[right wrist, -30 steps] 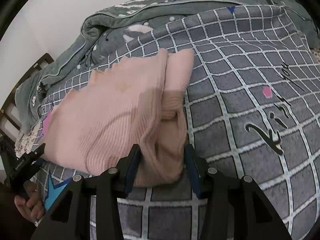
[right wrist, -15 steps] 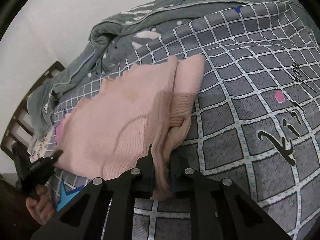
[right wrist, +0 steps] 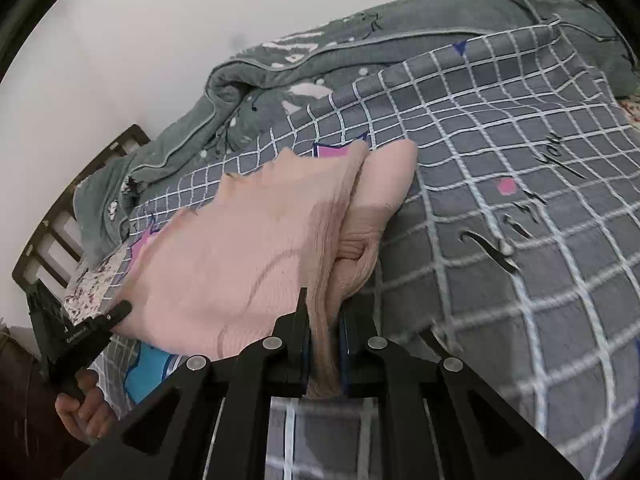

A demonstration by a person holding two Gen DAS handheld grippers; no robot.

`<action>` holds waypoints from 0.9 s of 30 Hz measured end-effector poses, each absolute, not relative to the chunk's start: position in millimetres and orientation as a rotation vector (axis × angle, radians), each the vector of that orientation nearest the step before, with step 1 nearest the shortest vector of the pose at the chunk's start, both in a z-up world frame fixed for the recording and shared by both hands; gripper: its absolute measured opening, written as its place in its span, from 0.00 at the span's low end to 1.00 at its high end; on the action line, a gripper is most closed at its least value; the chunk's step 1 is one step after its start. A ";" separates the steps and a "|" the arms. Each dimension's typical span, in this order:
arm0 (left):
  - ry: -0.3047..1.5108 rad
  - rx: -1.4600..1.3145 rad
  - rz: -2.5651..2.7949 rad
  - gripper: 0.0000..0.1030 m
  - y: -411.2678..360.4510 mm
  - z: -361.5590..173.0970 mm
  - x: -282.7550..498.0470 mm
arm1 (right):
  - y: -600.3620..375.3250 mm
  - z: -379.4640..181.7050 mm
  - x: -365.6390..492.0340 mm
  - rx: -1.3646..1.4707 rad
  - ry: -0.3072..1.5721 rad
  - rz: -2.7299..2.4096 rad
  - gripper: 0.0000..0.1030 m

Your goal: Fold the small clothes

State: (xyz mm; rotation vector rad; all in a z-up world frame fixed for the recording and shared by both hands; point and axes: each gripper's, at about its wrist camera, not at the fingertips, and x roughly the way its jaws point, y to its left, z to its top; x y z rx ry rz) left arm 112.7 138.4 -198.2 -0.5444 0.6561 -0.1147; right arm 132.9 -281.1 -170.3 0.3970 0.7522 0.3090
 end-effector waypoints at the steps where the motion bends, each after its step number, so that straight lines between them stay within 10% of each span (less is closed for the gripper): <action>1: 0.660 -0.535 -0.116 0.09 134.7 -199.3 103.0 | -284.0 -171.1 124.5 0.392 0.748 0.306 0.11; 14: 0.725 -0.482 -0.122 0.36 131.1 -203.4 102.1 | -264.9 -146.4 77.8 0.167 0.590 0.186 0.36; 27: 0.762 -0.627 -0.131 0.45 137.7 -203.9 159.6 | -171.9 -141.0 111.6 0.100 0.583 0.312 0.38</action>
